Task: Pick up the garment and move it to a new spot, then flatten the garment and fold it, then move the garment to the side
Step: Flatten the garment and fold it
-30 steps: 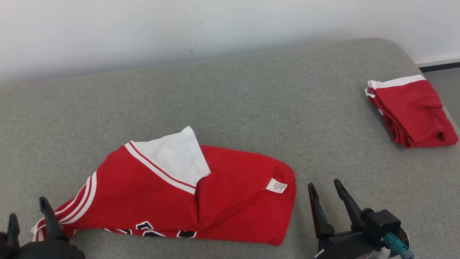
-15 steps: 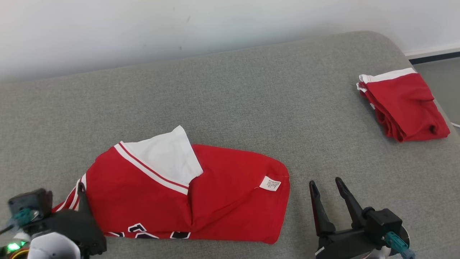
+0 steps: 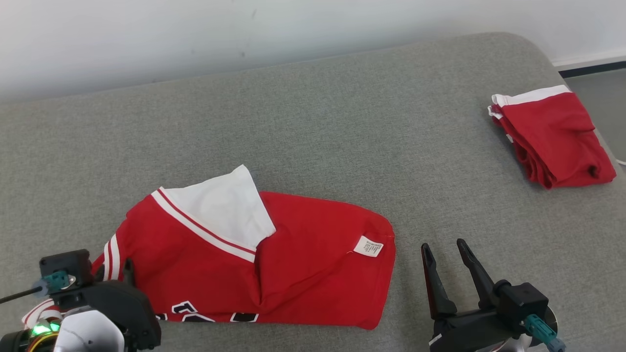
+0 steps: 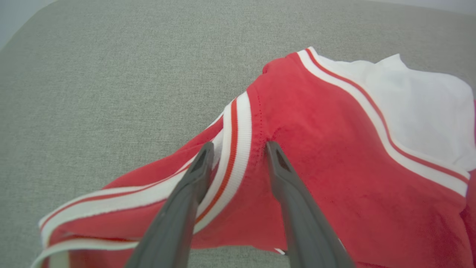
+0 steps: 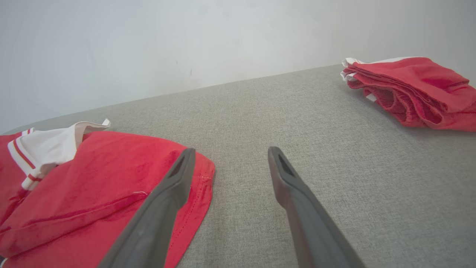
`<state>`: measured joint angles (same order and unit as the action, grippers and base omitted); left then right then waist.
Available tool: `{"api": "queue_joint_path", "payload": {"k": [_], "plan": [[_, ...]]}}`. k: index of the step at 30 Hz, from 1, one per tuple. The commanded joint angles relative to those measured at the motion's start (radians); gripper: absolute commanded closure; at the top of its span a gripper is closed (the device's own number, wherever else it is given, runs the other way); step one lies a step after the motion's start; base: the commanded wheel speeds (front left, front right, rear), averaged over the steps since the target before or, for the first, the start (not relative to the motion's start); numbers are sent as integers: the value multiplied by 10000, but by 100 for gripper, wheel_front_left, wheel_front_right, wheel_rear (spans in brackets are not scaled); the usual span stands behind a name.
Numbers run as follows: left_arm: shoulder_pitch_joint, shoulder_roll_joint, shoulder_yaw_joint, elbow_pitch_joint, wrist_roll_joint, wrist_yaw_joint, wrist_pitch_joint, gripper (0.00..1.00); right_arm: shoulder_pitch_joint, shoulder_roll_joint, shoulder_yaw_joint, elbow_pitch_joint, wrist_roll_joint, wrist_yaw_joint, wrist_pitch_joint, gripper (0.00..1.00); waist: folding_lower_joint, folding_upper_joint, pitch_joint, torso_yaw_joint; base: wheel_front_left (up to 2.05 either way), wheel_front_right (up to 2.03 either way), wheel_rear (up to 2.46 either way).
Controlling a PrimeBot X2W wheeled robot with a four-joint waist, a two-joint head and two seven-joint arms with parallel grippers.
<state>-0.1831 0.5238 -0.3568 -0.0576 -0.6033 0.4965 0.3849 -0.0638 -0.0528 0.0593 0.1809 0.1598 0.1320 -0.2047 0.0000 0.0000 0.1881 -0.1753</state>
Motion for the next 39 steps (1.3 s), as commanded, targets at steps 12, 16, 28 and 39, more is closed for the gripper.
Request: {"api": "queue_joint_path", "payload": {"k": [12,16,28,39], "plan": [[450,156,-343,-336,-194,-172,445,100,-61,43,60,86,-22,-22,-58,0,0,0,-37,228,0,0,0],[889,67,13,-1028,-414,51,69,100,43,44,26,37,-88,-22,-27,0,0,0,-78,339,0,0,0],[3412,175,476,-3472,-1195,543,47,100,148,4,45,-132,-171,-22,140,0,0,0,-142,804,0,0,0],[3626,78,339,-2708,-1074,785,44,0,55,-87,-43,-169,-125,-22,165,0,0,0,-83,850,0,0,0]]}}
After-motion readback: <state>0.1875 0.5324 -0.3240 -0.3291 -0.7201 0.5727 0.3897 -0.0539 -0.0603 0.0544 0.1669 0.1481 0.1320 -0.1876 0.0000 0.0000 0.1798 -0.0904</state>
